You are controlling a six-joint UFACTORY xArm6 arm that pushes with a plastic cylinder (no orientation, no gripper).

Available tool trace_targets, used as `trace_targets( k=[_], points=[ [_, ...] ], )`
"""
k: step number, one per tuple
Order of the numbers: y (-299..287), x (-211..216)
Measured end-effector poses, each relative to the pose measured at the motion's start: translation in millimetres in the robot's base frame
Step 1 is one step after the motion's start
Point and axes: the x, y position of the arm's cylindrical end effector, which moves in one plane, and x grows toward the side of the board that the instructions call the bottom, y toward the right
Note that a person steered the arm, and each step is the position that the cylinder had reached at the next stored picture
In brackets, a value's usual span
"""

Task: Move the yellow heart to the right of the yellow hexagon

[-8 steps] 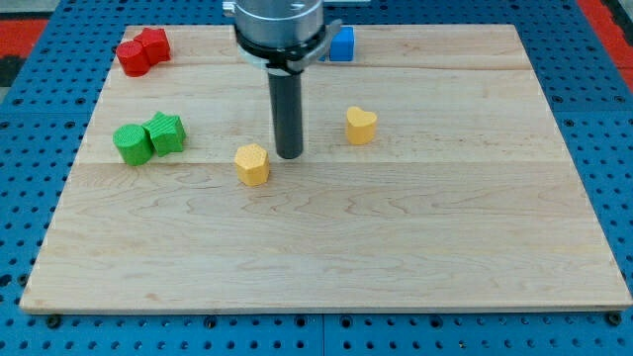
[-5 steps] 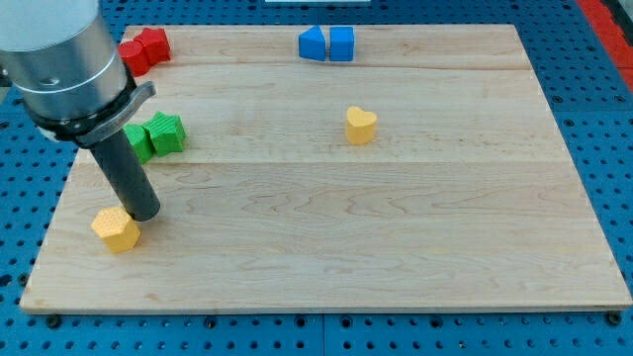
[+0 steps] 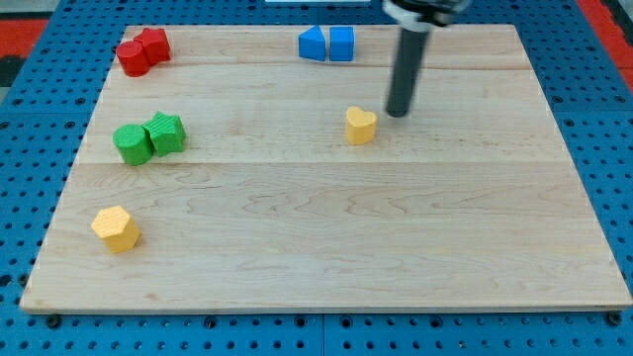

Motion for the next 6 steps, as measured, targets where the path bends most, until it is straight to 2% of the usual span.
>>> trace_targets(
  k=[1,2,3,4,6],
  points=[
    [-61,48],
    [-91,108],
    [-48,70],
    [-35,50],
    [37,41]
  ],
)
